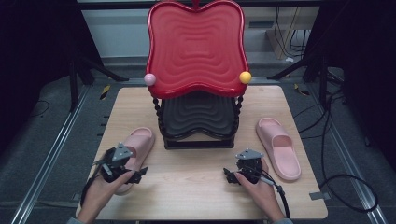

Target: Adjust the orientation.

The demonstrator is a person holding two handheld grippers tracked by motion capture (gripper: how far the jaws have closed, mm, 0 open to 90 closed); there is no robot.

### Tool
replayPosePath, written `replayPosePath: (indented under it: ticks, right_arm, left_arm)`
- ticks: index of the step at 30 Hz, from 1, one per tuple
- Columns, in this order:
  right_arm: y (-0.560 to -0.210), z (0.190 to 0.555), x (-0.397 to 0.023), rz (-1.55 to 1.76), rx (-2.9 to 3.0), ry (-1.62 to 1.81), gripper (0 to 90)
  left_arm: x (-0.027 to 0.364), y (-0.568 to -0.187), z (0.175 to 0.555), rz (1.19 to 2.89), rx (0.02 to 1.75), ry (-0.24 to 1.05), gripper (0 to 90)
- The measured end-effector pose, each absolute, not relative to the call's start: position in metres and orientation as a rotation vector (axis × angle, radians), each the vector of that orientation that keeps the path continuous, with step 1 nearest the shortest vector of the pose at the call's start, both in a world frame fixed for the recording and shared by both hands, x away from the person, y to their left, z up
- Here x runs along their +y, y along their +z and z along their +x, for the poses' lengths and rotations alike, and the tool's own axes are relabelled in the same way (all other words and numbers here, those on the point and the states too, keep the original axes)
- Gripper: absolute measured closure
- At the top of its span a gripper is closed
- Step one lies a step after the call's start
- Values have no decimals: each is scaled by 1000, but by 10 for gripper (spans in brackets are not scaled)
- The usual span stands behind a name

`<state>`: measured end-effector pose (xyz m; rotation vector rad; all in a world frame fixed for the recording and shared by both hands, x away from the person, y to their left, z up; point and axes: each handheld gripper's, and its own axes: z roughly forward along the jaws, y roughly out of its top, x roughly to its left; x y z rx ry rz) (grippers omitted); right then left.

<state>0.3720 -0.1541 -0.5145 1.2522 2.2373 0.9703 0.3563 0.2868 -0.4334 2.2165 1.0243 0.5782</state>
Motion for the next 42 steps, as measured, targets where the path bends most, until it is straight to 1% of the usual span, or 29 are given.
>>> replayPosePath:
  ticks: [5,7,9,12,14,22,26,29,32,33,34,36,38,42]
  right_arm:
    - [-515,372,-154,1249,2237,972,51]
    - [-515,372,-154,1248,2236,973,51]
    - [-515,372,-154,1246,2237,973,51]
    - [-515,372,-154,1248,2236,972,51]
    - [-515,372,-154,1255,2235,974,50]
    - [-515,371,-154,1258,2234,974,51]
    - [-515,372,-154,1252,2236,974,51]
    - [-515,371,-154,1257,2235,974,51]
    - [-515,371,-154,1258,2235,975,51]
    - [-515,371,-154,1254,2236,974,51]
    - [-515,371,-154,1254,2236,974,51]
    - [-515,371,-154,1257,2235,974,51]
    - [-515,371,-154,1257,2236,974,51]
    - [-515,371,-154,1256,2236,975,51]
  left_arm:
    - [318,-430,372,2162,1130,594,63]
    - [326,-429,378,2148,1159,620,97]
    - [333,-429,382,2159,1165,620,147]
    - [339,-430,386,2176,1183,620,191]
    - [343,-431,388,2167,1200,623,255]
    - [343,-447,400,2197,1233,585,420]
    - [345,-459,402,2201,1276,583,556]
    - [348,-464,404,2174,1297,578,632]
    - [347,-466,405,2155,1300,566,688]
    - [347,-466,406,2155,1299,569,738]
    - [346,-466,407,2149,1298,569,738]
    - [346,-465,407,2140,1300,567,780]
    - [344,-463,405,2150,1291,585,794]
    - [340,-457,393,2159,1243,582,830]
